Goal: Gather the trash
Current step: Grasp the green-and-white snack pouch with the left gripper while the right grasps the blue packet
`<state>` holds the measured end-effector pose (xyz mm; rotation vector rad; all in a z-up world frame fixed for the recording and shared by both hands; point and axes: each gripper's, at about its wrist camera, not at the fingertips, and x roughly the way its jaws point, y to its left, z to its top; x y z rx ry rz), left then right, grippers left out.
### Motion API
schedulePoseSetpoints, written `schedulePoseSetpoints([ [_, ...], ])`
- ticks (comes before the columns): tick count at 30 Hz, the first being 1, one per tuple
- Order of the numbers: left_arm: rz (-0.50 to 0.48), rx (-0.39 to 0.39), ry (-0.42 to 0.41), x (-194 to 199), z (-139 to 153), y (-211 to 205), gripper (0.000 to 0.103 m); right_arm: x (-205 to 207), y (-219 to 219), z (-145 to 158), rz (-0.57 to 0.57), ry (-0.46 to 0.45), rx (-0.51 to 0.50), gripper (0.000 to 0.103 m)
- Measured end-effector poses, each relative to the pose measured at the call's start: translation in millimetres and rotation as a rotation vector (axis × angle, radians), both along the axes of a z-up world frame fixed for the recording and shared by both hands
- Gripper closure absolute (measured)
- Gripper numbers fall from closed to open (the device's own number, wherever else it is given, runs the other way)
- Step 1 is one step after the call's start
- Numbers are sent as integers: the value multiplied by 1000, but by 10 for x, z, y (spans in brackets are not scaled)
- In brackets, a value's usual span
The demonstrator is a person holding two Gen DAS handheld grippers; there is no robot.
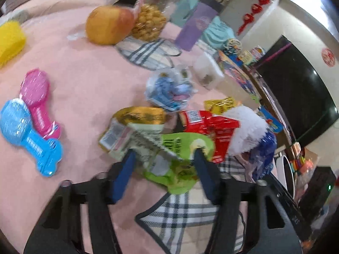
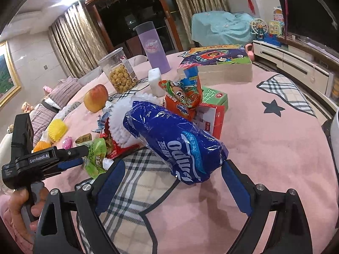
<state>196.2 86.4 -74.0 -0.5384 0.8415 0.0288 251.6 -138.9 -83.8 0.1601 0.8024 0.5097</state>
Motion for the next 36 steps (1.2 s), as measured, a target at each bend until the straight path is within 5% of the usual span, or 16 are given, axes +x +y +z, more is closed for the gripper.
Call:
schedulePoseSetpoints([
  [1, -28, 7, -13, 10, 24, -48, 74, 9, -3, -2, -2, -2, 6, 10],
  [3, -59, 24, -25, 17, 54, -105, 84, 20, -15, -5, -14, -7, 10, 12],
  [6, -97, 32, -32, -9, 75, -152, 103, 26, -49, -18, -15, 1, 31, 61],
  [7, -109, 27, -27, -21, 78, -157, 103, 36, -57, -37, -15, 17, 32, 84],
  [8, -121, 15, -29, -43, 86, -160, 103, 37, -78, -57, -18, 31, 37, 96],
  [13, -154, -7, -35, -163, 160, -143, 103, -72, -195, -68, -15, 55, 82, 98],
  [15, -133, -1, -12, -184, 157, -112, 103, -124, -213, -40, -4, 62, 101, 90],
  [16, -120, -10, -5, -186, 147, -77, 103, -134, -215, -27, -1, 66, 106, 81],
  [17, -99, -13, 6, -180, 133, -48, 102, -136, -211, -15, -6, 63, 100, 58],
  [19, -74, -37, 30, -138, 94, 5, 95, -144, -181, 36, -13, 28, 78, 28],
  [29, 44, -25, 73, 156, -25, 118, 55, 89, 195, 140, 43, -71, 5, 28],
  [32, 44, 23, 49, 197, -36, 92, 57, 207, 302, 57, 49, -67, -42, 39],
  [34, 21, 53, 22, 184, -8, 54, 83, 245, 336, -5, 58, -41, -54, 57],
  [36, -8, 70, 10, 150, 27, 25, 90, 230, 312, -21, 54, -31, -44, 58],
])
